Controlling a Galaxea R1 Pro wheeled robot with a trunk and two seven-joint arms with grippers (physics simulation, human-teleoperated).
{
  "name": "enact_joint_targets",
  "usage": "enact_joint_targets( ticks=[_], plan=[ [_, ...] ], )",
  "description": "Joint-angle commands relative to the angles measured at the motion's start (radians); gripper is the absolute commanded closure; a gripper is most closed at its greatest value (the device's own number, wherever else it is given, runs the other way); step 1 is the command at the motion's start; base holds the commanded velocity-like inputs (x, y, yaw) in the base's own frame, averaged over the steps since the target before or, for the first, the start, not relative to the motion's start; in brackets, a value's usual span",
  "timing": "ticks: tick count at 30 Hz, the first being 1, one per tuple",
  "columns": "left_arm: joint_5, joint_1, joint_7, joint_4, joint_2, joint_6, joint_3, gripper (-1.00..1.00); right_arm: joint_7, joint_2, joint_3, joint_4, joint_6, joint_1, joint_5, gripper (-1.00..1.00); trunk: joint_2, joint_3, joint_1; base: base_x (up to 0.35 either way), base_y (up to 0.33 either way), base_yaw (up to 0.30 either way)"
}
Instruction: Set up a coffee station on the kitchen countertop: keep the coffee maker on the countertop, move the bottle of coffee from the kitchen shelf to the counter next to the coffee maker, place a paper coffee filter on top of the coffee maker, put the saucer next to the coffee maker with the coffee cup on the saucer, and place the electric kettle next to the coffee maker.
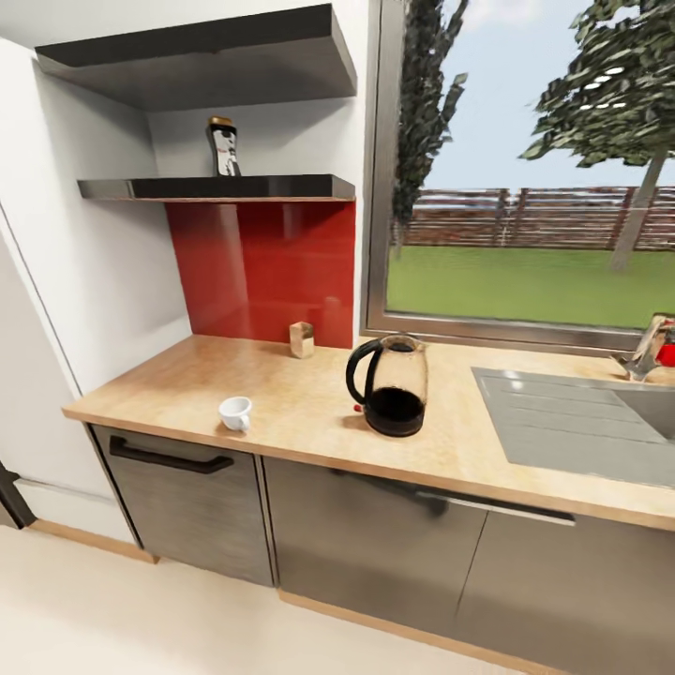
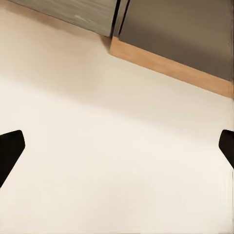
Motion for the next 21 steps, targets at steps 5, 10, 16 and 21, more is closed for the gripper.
enact_joint_targets(
  ticks=[5,10,16,21],
  plan=[
    [0.001,0.000,-0.006,0.018,-0.001,-0.031,-0.001,-1.00,0.000,-0.001,0.007,0.001,-0.005,-0.001,-0.006,1.00,-0.001,-0.001,0.000,-0.092,-0.207,-0.073],
    [0.001,0.000,-0.006,0.024,0.000,-0.036,-0.001,-1.00,0.000,-0.001,0.007,0.001,-0.005,-0.001,-0.006,1.00,-0.001,-0.001,0.000,-0.028,-0.069,-0.216],
    [0.001,0.000,-0.006,0.026,-0.001,-0.038,-0.001,-1.00,0.000,-0.001,0.007,0.002,-0.017,-0.001,-0.006,1.00,-0.001,-0.001,0.000,-0.034,-0.081,-0.244],
    [0.001,0.000,-0.006,0.026,-0.001,-0.038,-0.001,-1.00,0.000,-0.001,0.007,0.006,-0.020,-0.001,-0.006,1.00,-0.001,-0.001,0.000,-0.111,-0.225,-0.079]
  ],
)
